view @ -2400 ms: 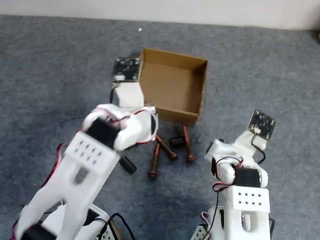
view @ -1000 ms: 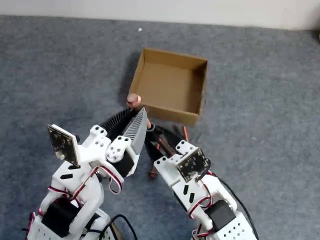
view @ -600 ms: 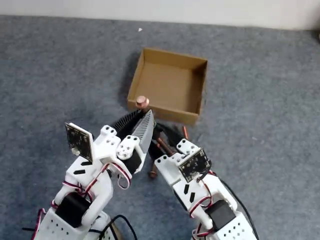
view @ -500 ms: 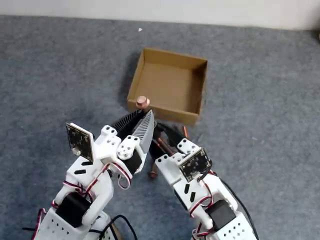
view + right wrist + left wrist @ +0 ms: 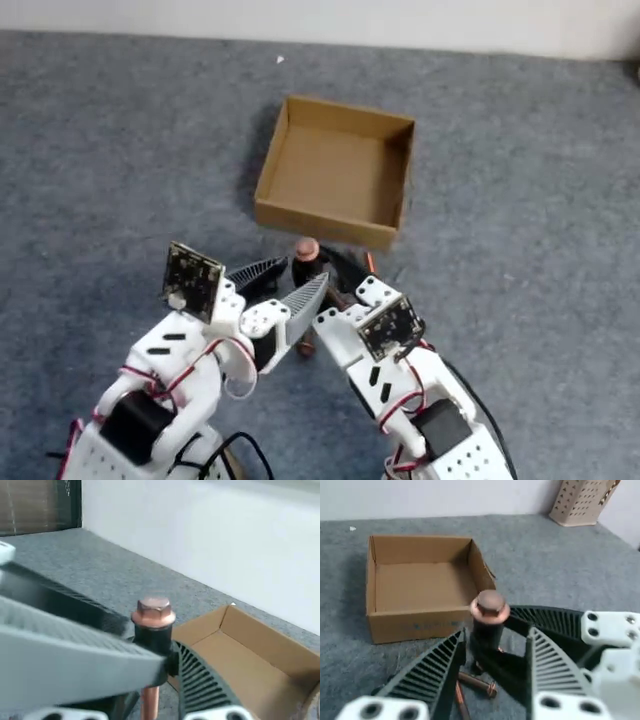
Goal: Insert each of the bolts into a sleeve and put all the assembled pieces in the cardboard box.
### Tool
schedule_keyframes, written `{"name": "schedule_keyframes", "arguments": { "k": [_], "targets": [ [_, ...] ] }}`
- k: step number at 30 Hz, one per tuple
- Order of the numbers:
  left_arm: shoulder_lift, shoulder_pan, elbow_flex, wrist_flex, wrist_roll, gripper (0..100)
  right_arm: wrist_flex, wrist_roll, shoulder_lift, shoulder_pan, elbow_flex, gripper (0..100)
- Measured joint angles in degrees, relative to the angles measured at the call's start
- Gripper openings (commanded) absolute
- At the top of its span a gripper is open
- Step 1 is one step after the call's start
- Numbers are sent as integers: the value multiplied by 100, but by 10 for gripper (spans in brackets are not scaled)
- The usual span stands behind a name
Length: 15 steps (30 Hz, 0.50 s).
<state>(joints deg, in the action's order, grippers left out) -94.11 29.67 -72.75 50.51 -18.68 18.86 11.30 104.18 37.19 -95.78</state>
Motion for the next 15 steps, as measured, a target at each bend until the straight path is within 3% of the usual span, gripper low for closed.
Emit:
{"name": "schedule_keyframes", "arguments": {
  "k": [8, 11, 14, 15],
  "targets": [
    [-44, -642, 580, 695, 18, 217, 0, -114, -9, -624, 0, 4],
    [-26, -1231, 607, 888, 44, 136, 281, -536, -9, -905, 0, 4],
    [-35, -1969, 607, 958, 44, 6, 1099, -589, -9, -1073, 0, 4],
    [-44, -2224, 589, 958, 70, 5, 1407, -589, -9, -1090, 9, 4]
  ]
}}
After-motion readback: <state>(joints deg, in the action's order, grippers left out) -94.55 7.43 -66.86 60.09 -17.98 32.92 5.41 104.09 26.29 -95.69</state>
